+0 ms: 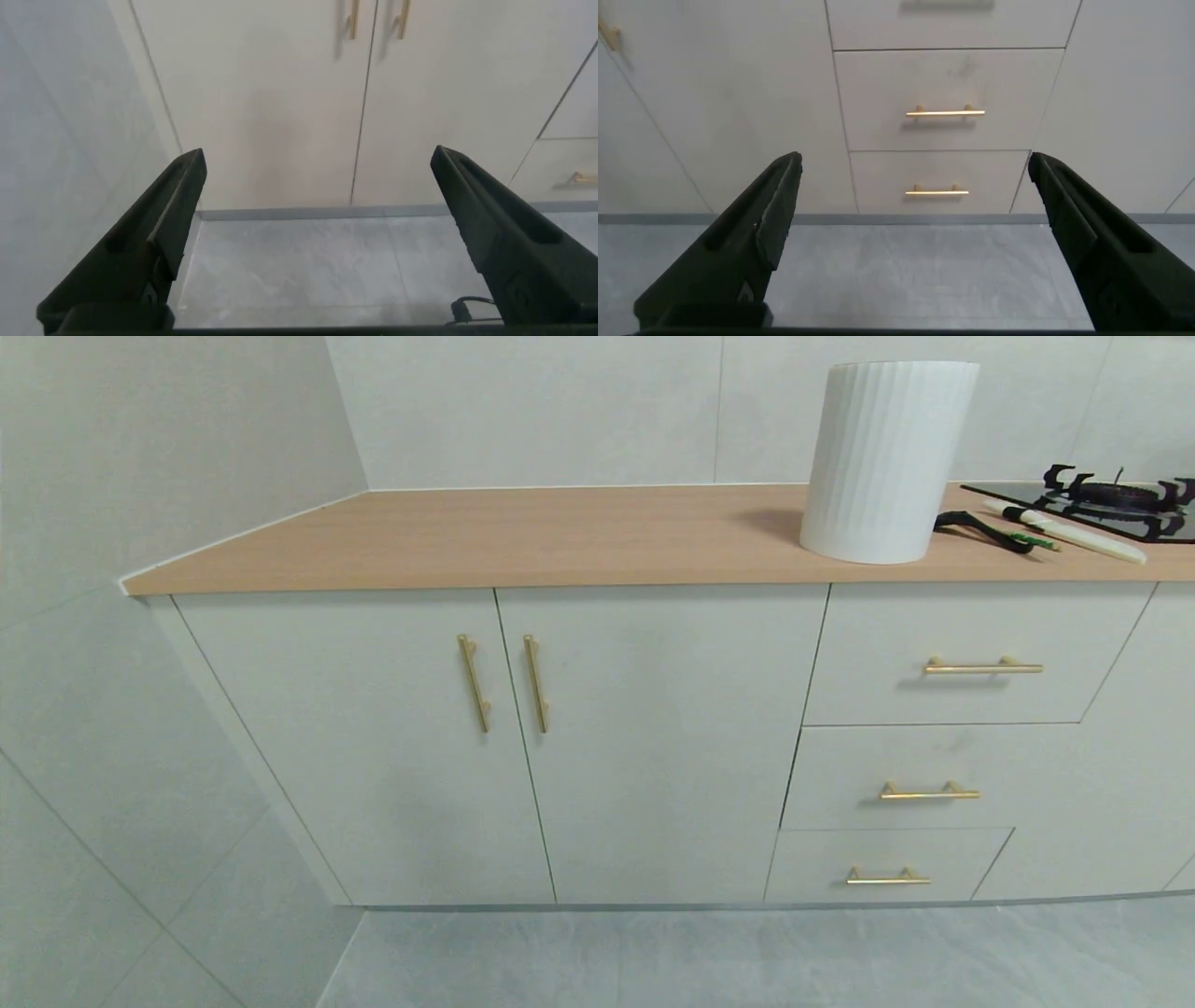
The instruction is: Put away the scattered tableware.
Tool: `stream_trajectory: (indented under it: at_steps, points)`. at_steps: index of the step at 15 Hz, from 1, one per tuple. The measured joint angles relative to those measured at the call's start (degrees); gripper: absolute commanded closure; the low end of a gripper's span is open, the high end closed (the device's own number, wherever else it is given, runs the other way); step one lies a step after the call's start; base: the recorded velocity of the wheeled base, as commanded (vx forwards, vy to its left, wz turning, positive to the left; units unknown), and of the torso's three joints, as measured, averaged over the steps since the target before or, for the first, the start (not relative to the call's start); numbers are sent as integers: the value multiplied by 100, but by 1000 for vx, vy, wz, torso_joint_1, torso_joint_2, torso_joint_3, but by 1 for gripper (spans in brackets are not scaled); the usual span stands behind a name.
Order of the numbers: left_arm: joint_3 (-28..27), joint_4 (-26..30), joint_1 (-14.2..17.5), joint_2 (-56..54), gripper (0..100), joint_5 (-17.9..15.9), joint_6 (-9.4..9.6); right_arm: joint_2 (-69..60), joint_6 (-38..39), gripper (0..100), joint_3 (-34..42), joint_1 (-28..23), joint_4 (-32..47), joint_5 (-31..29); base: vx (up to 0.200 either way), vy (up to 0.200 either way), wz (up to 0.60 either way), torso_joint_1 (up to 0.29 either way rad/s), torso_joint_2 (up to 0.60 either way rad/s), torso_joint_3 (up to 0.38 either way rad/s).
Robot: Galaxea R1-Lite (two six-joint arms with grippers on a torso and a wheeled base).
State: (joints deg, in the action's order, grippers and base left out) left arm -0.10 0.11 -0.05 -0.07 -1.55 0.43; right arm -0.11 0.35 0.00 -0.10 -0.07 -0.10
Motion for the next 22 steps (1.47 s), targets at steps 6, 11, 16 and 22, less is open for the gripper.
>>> stream_trajectory:
  at_steps: [6, 11, 16, 22]
  points:
    - [0, 2, 5, 0, 0, -4, -7, 0, 9, 0, 0, 0, 0, -4, 0, -200, 0, 2, 1, 2]
    - [0, -4, 5, 0, 0, 2, -18, 0, 9, 0, 0, 2, 0, -9, 0, -160, 0, 4, 0, -1]
    - [0, -1, 0, 0, 0, 5, -27, 0, 9, 0, 0, -4, 0, -6, 0, 0, 0, 0, 0, 0]
    - [0, 0, 5, 0, 0, 7, -32, 1, 9, 0, 0, 0, 0, -9, 67, 0, 0, 1, 2, 1]
